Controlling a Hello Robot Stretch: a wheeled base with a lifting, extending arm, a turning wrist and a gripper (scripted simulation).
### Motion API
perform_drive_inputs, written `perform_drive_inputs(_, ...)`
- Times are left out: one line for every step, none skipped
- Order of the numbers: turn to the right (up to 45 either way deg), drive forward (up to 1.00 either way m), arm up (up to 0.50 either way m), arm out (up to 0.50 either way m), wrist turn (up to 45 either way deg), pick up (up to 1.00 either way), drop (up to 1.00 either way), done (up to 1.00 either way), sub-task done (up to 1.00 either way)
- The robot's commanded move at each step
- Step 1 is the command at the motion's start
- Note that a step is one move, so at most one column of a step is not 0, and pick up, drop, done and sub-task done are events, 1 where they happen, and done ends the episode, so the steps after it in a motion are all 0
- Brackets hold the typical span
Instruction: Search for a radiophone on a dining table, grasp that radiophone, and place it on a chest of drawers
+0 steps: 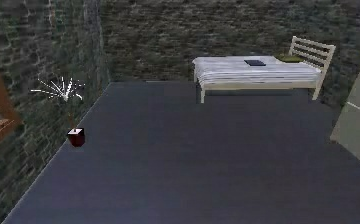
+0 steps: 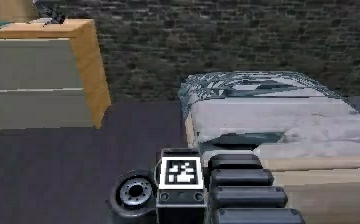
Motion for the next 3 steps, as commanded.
perform_drive_inputs(42.0, 0.00, 0.00, 0.00, 0.0, 0.00, 0.00, 0.00, 0.00)
perform_drive_inputs(0.0, 0.50, 0.00, 0.00, 0.0, 0.00, 0.00, 0.00, 0.00)
perform_drive_inputs(0.0, 1.00, 0.00, 0.00, 0.0, 0.00, 0.00, 0.00, 0.00)
